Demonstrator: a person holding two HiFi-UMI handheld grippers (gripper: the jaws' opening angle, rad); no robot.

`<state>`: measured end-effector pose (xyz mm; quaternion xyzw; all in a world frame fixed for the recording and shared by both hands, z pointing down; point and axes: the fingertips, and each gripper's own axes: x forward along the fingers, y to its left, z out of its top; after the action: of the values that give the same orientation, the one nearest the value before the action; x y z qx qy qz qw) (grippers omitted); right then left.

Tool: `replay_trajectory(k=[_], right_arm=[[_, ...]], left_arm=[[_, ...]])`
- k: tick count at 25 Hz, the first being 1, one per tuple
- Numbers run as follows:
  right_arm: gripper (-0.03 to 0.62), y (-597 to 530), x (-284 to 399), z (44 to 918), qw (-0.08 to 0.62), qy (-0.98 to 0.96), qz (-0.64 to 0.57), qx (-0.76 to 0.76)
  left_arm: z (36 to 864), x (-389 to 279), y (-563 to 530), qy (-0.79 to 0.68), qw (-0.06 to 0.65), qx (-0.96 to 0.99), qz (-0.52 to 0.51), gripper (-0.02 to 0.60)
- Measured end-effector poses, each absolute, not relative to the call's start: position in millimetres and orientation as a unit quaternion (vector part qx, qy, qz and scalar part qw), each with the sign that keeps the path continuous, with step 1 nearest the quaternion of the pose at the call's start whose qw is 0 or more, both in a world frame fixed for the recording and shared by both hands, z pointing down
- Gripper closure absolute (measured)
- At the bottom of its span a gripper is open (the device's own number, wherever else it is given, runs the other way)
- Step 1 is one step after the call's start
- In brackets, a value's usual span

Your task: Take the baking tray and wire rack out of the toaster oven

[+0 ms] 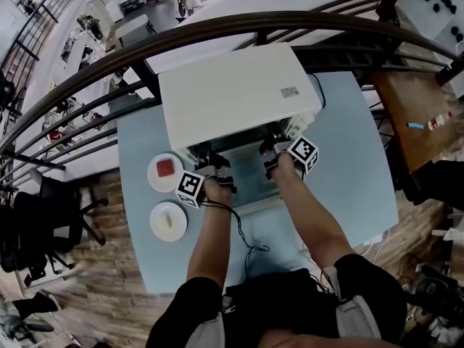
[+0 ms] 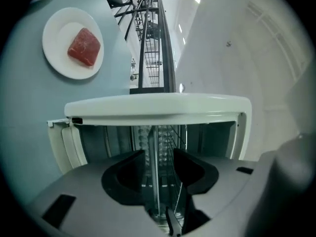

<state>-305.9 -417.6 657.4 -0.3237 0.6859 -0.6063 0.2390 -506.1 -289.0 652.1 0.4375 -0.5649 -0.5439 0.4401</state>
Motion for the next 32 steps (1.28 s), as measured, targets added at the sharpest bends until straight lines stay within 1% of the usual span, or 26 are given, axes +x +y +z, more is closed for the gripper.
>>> replay_trajectory(k=[10, 12, 13, 14, 15, 17, 24, 32], right_arm=[[0.434, -441.4, -332.6, 665.7, 0.264, 0.654, -0.634, -0.316], [0.449, -441.2, -336.3, 669.7, 0.268, 0.638, -0.649, -0.315], [0.464, -441.0, -337.1, 672.1, 0.271, 0.630, -0.657, -0.313], [0.476, -441.2, -337.1, 673.9, 0.275, 0.624, -0.662, -0.310], [0.480, -441.6, -336.5, 674.5, 0.278, 0.623, -0.663, -0.308], [0.539, -441.3, -334.6, 673.1, 0.278, 0.629, -0.658, -0.307], [0.543, -427.3, -328.6, 667.0, 0.254, 0.642, -0.648, -0.321], [0.546, -397.6, -309.9, 673.1, 0.255, 0.631, -0.661, -0.317]], left_arm=[[660.2, -520.5, -314.9, -0.570, 0.439, 0.420, -0.554, 0.408], [663.3, -522.2, -316.8, -0.559, 0.449, 0.405, -0.567, 0.412], [665.4, -521.1, -317.4, -0.551, 0.457, 0.396, -0.575, 0.452], [667.5, -519.4, -317.6, -0.543, 0.464, 0.389, -0.582, 0.504], [669.3, -517.7, -317.6, -0.540, 0.468, 0.385, -0.584, 0.508], [671.5, -514.7, -315.9, -0.542, 0.470, 0.387, -0.580, 0.509], [668.5, -508.1, -302.7, -0.542, 0.477, 0.385, -0.575, 0.511], [671.9, -489.1, -271.4, -0.554, 0.479, 0.384, -0.563, 0.515]])
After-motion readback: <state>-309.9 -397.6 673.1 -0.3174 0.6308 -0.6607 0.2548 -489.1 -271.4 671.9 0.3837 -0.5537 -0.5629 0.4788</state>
